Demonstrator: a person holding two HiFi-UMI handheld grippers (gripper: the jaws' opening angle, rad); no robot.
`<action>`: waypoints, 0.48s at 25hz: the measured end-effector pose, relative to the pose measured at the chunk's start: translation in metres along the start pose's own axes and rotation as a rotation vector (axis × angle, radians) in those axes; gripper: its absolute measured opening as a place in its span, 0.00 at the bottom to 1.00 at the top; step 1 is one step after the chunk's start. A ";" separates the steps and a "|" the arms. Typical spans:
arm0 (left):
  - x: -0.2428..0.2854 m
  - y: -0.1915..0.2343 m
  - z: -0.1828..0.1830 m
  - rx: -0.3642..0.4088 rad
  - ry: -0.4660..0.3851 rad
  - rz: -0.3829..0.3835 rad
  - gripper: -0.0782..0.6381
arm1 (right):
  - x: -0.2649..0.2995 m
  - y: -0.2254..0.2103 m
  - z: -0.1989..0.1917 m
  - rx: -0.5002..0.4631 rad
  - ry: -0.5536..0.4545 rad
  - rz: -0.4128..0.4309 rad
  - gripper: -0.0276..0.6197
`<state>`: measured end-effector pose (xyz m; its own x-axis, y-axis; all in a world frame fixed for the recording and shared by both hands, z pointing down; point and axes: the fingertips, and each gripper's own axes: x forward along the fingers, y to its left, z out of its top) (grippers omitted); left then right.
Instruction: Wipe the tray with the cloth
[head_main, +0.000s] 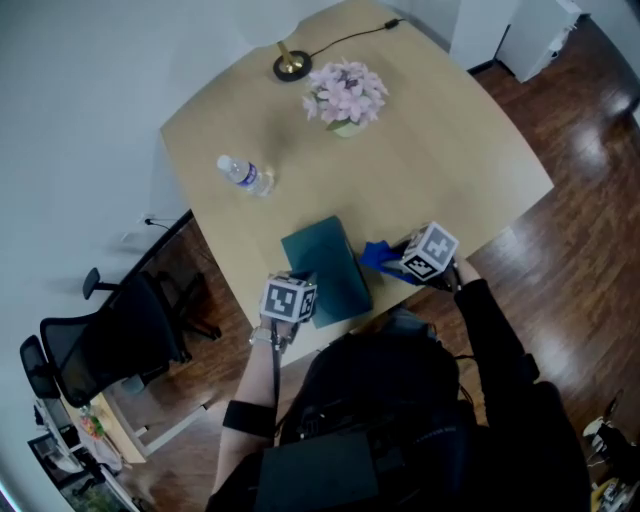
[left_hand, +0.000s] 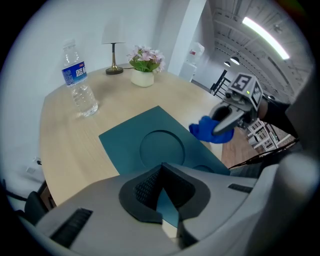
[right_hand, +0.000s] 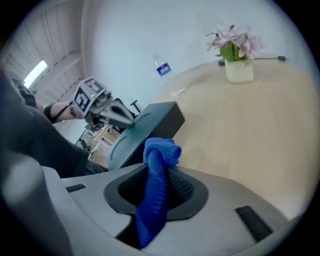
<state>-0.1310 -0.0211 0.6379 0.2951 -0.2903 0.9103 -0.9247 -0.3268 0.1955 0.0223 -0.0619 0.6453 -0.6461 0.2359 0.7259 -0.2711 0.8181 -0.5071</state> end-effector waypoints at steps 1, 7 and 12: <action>0.000 0.000 0.000 -0.005 0.002 0.004 0.11 | -0.001 -0.016 0.018 -0.004 -0.021 -0.035 0.19; -0.001 0.000 -0.001 -0.041 0.006 0.019 0.11 | 0.024 -0.087 0.104 -0.031 -0.062 -0.216 0.19; -0.001 0.000 0.000 -0.051 0.007 0.036 0.11 | 0.064 -0.081 0.117 -0.105 0.010 -0.165 0.19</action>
<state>-0.1314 -0.0208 0.6375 0.2603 -0.2945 0.9195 -0.9456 -0.2703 0.1811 -0.0806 -0.1747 0.6781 -0.5922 0.0988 0.7997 -0.2965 0.8961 -0.3302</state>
